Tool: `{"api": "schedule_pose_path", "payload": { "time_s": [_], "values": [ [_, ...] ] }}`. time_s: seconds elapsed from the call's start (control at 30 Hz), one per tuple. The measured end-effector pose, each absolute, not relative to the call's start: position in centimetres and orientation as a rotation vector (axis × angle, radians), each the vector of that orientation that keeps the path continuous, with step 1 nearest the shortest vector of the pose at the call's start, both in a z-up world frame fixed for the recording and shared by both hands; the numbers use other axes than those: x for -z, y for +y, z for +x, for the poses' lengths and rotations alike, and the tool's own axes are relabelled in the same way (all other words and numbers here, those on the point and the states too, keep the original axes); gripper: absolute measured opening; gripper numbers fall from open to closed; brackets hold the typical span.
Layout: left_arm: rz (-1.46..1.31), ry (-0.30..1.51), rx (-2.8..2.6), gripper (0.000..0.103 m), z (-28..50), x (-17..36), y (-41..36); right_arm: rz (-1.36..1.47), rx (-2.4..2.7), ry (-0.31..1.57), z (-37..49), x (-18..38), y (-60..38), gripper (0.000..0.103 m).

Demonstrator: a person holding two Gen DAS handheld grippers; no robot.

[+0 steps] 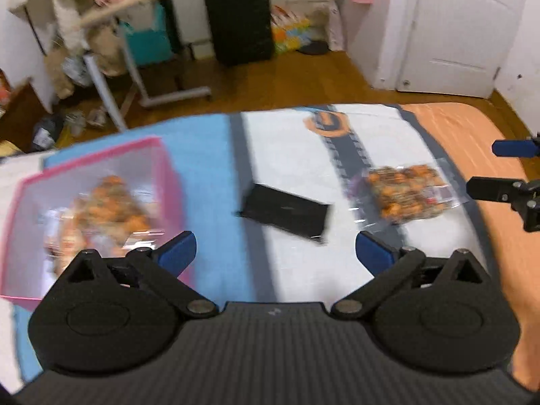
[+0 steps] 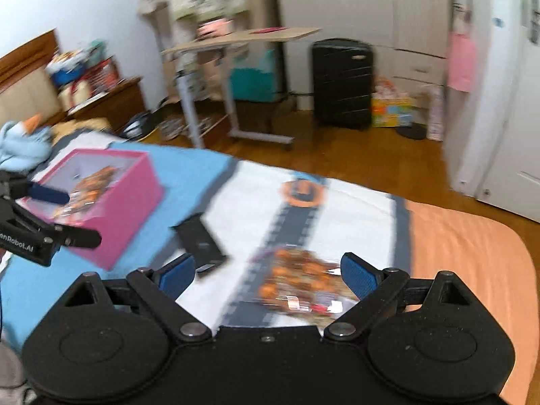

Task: Organize snacks
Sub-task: 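Move both tools back and grasp the last quail egg bag with the left tool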

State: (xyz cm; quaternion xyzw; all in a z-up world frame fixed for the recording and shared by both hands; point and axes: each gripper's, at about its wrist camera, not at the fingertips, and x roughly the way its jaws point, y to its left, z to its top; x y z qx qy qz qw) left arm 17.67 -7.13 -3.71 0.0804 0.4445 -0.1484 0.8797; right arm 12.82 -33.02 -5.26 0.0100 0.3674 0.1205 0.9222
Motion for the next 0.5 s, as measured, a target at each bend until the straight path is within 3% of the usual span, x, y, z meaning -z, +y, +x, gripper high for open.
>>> {"api": "schedule_pose_path", "payload": {
  "time_s": [0.37,0.5],
  "values": [
    [-0.071,1.068,0.378,0.096,23.9,12.6,-13.9,0.160,-0.163,0.871,16.2,13.3,-40.7,0.095],
    [-0.060,1.084,0.405,0.078,25.0,14.8,-15.8,0.189,-0.217,0.915,17.5,15.8,-41.4,0.094]
  ]
}}
